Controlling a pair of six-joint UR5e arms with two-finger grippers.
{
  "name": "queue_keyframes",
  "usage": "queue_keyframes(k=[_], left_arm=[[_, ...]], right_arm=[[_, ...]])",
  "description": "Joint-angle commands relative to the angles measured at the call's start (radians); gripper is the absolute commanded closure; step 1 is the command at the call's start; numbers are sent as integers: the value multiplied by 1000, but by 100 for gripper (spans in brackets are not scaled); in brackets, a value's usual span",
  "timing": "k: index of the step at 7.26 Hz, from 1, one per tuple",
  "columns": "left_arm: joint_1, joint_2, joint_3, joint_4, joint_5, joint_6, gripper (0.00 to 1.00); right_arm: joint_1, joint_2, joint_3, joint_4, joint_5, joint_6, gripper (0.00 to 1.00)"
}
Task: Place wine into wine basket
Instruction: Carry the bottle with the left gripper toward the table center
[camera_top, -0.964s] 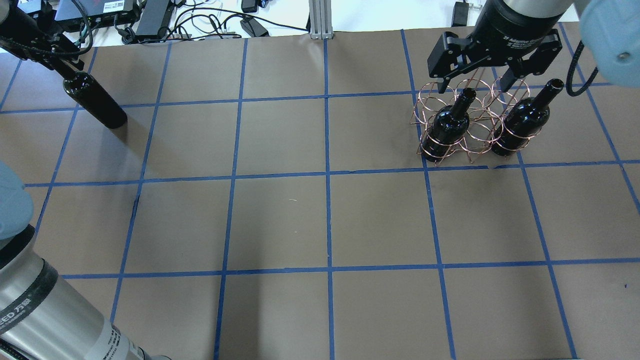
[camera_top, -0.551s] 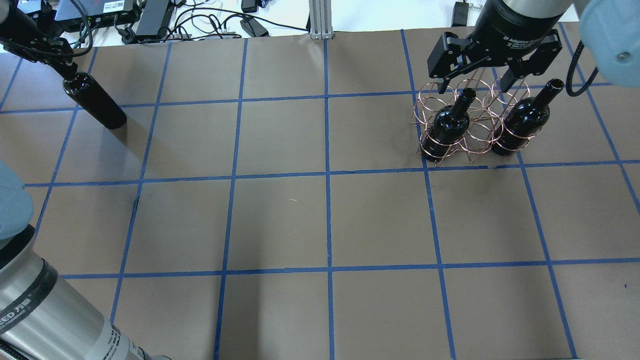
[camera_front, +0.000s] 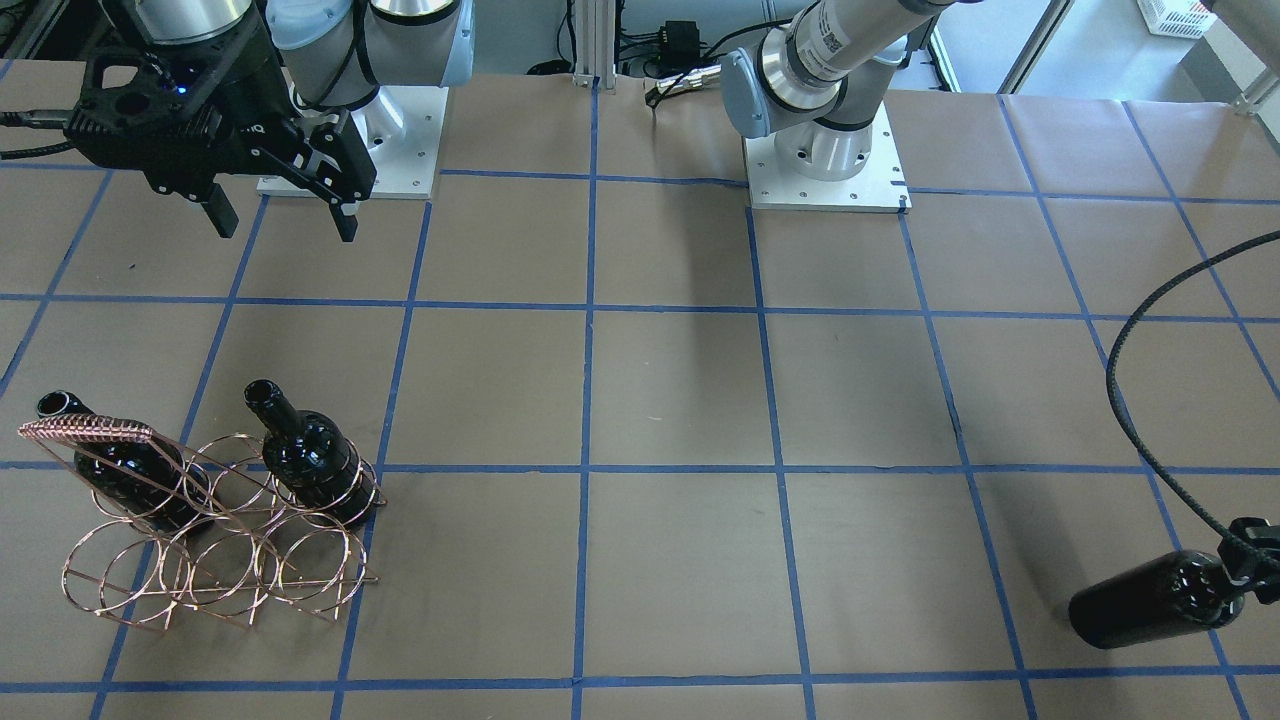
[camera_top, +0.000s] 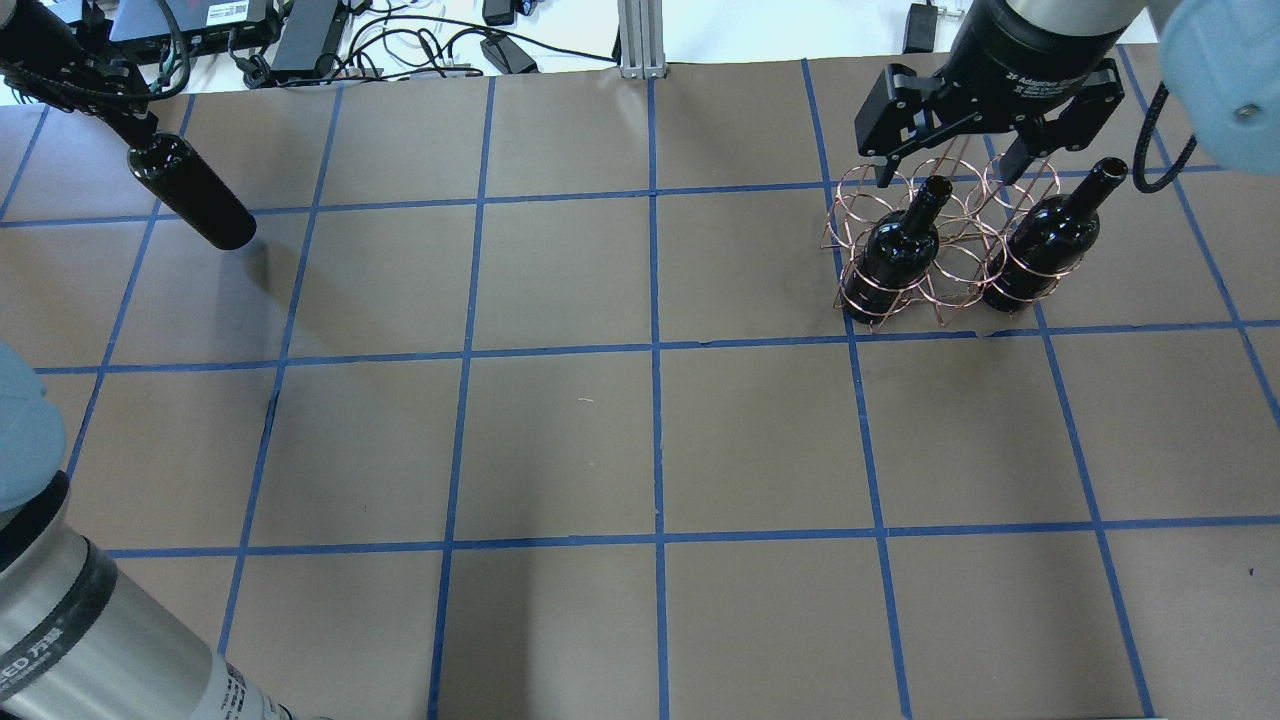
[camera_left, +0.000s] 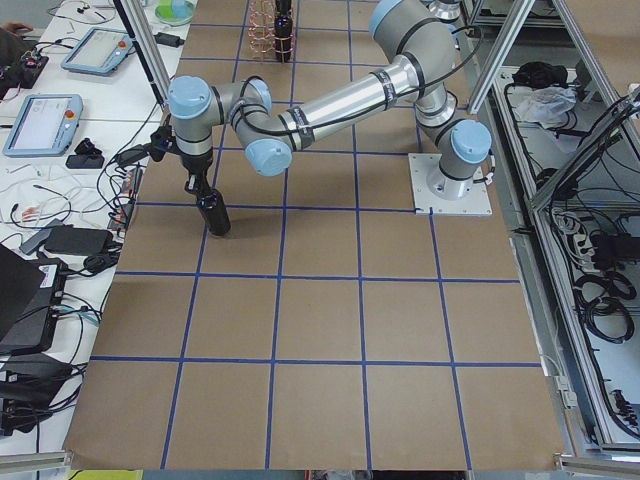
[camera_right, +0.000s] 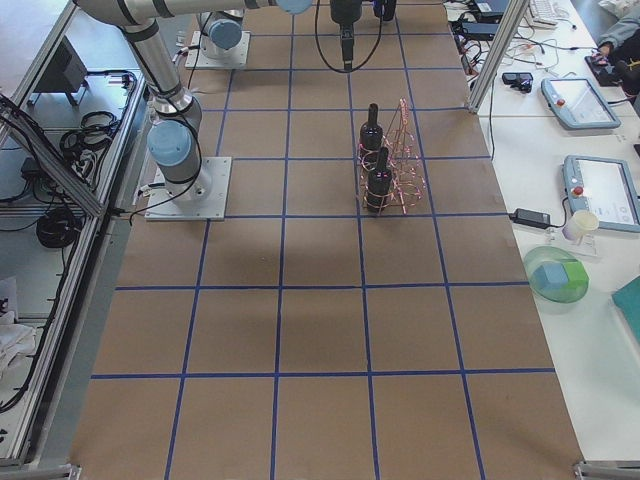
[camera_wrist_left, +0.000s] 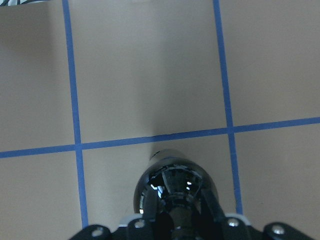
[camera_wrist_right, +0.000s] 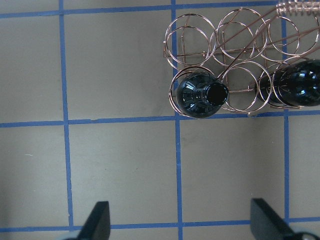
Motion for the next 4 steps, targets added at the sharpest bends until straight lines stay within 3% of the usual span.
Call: queue_keyframes(k=[1, 4], left_arm=[[-84, 72, -48, -18, 2, -138, 100], [-196, 170, -123, -54, -1, -260, 100]], right_arm=[[0, 0, 0, 0, 0, 0, 0], [0, 0, 0, -2, 0, 0, 0]])
